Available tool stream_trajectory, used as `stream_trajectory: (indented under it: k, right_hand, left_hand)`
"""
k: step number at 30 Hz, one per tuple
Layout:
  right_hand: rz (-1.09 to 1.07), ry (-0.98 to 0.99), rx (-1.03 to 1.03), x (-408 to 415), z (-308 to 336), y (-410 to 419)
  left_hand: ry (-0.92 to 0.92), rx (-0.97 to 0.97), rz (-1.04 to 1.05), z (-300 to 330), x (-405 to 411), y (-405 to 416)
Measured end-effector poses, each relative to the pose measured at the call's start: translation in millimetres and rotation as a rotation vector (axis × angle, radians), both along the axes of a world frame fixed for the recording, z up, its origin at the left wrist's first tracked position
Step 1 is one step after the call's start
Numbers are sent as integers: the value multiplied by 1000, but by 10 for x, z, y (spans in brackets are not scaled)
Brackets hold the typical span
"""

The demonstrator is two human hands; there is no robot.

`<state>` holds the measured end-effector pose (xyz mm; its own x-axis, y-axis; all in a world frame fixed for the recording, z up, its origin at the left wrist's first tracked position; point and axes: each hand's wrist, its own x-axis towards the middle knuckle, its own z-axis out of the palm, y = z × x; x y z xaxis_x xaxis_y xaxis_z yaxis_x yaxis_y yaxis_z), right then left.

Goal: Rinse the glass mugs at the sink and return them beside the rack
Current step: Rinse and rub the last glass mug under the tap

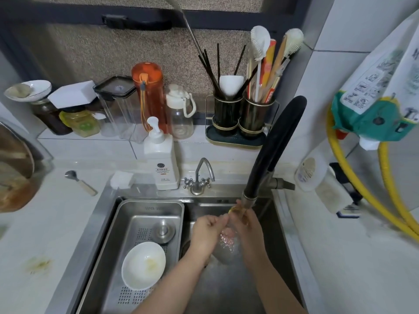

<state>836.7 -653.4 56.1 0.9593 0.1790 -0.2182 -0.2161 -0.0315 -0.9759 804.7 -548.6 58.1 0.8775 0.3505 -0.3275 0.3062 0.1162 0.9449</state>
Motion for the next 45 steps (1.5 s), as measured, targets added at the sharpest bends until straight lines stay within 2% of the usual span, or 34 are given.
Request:
stream_trajectory:
  k: [3,5,7,9,12,17,20,23,25,28,31,33,35,37,40,43,45]
  right_hand:
    - [134,-223,-253,-135,-171,-28]
    - [157,-278,-278,-136,-216,-51]
    - [125,-193,-192,-88,-140,-81]
    - [111,-38,-19,13,-110,-117]
    - [117,81,13,52,-117,-181]
    - [93,33,13,-155,-273,-152]
    - [44,85,110,-72,-175,-73]
    - [26,303,209,75,-178,-48]
    - [-14,353,254,115,-206,-93]
    - [-17,491,349,51,-197,-159]
    - [-11,430,262,10,-222,-177]
    - [-7,392,199,0,-234,-217]
    - [24,344,258,-11,-210,-263]
    - [103,332,257,-27,-122,-280]
    - [206,255,195,-87,7,-247]
    - [155,194,200,-78,116,-132]
    - [178,229,279,-28,197,-66]
  left_hand:
    - [86,-64,107,-60,44,19]
    - [117,-128,66,-68,41,40]
    - [75,-174,-102,-46,-25,60]
    - [-15,-124,-258,-47,-89,74]
    - [-32,-83,-134,-54,-75,64]
    - [21,-218,23,60,37,34]
    - [-17,-73,-29,111,106,-2]
    - [-85,121,-211,89,104,-81]
    - [-89,142,-228,48,97,-111]
    - [-37,129,-132,25,164,-143]
    - [1,170,-124,75,239,-145]
    - [-51,210,-214,93,243,-126]
    - [-97,302,-348,66,199,-87]
    - [-120,346,-349,31,154,-40]
    - [-90,161,-159,99,114,25]
    - [-9,-77,-52,230,112,71]
    - [-1,-13,-124,223,113,74]
